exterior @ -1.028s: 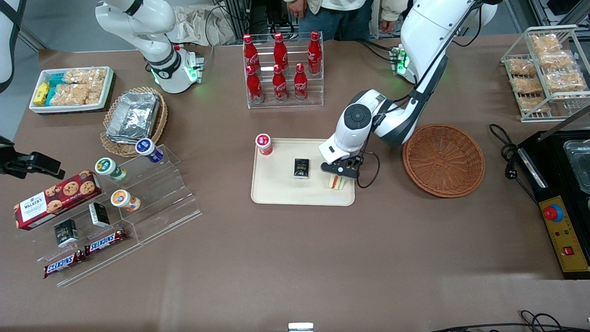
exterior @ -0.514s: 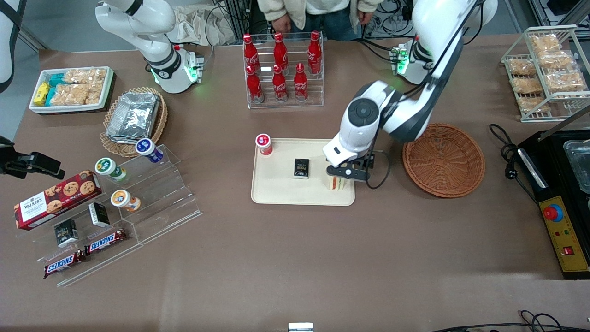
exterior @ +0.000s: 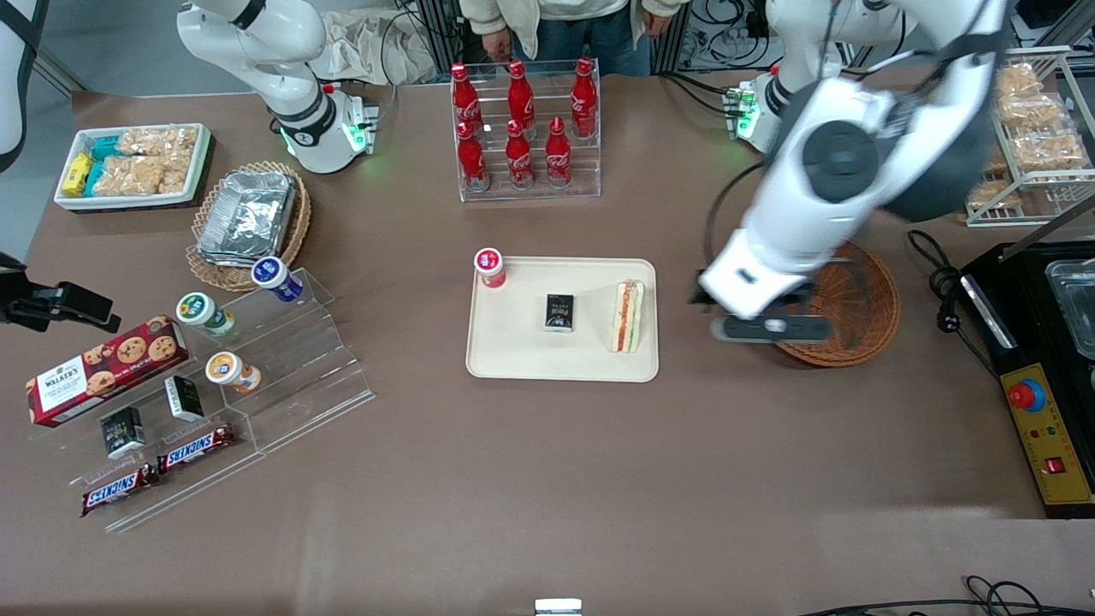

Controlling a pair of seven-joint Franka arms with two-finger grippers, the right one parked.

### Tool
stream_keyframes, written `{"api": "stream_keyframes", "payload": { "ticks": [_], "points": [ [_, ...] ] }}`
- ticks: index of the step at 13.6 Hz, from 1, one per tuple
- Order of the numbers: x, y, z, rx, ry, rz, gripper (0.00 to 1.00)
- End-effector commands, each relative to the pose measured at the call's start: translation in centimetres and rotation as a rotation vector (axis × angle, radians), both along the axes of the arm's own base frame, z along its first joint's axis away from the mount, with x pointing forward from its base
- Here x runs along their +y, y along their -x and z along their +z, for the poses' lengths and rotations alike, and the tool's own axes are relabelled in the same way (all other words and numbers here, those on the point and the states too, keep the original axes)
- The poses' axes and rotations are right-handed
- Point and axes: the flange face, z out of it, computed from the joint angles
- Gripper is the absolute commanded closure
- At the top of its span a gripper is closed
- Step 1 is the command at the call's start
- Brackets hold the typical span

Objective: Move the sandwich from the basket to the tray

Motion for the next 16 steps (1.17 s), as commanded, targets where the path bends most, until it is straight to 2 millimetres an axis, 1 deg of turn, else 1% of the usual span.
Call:
{"api": "stream_keyframes", "payload": {
  "ticks": [1,2,3,4,7,8,9,10,11,14,16],
  "points": [
    [5.4,1.0,4.3,0.019,0.004,-0.040,0.00],
    [7.4,0.7,4.8,0.013,0.006,-0.016,0.00],
    [8.8,0.6,5.3,0.005,0.008,-0.008,0.00],
    [9.1,0.9,6.0,-0.002,0.010,-0.014,0.00],
    [9.4,1.0,6.6,0.001,0.011,-0.013,0.00],
    [9.3,1.3,6.7,0.010,0.012,-0.014,0.00],
    [9.4,1.9,7.4,0.009,0.009,-0.016,0.00],
    [9.7,2.6,8.0,0.004,0.015,-0.006,0.00],
    [10.4,3.0,8.0,0.009,0.034,0.001,0.00],
    [12.4,3.4,9.1,0.006,0.092,0.008,0.00],
    [12.6,4.1,9.4,0.024,0.090,-0.004,0.00]
  ]
}}
